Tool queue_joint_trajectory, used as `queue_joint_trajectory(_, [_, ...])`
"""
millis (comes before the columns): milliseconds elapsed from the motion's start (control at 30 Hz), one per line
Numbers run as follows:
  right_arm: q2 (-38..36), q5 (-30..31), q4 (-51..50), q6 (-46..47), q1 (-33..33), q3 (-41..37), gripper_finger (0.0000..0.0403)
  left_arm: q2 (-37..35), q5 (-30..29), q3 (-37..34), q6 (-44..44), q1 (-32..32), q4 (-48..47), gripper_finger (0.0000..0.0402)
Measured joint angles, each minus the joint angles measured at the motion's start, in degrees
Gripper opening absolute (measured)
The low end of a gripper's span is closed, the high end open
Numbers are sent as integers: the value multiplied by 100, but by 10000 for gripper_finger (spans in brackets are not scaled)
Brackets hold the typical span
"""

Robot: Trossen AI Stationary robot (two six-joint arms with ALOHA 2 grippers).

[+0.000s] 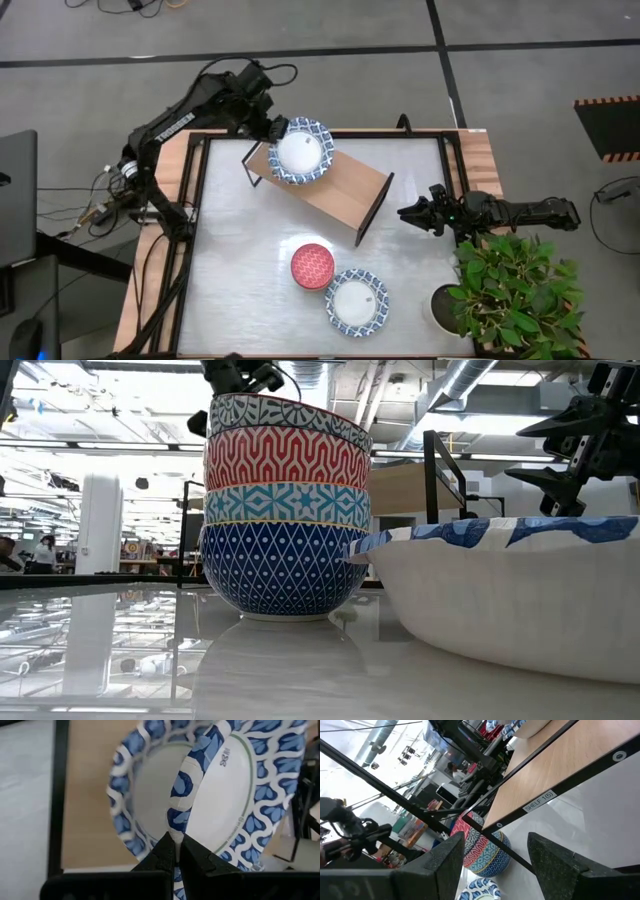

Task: Place and stack bowls onto a shelf
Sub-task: Stack the left white bowl on top of the white bowl on the shelf

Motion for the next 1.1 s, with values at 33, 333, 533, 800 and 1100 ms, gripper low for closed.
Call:
queue_joint_trajectory(33, [0,0,0,0,0,0,244,6,-25,0,28,55,2,0])
queue_joint_trajectory(333, [-2,-2,0,-4,0,0,244,30,40,-9,223,203,-89,0])
queue_joint_trajectory(533, [0,0,0,-15,0,0,244,30,-88,-66,252,207,-157,0])
queue_joint_trajectory(800, [0,0,0,-15,0,0,244,28,-130,-66,305,184,-101,0])
queue_joint_trajectory(1100, [0,2,0,-15,0,0,244,28,-138,-66,358,142,-101,0])
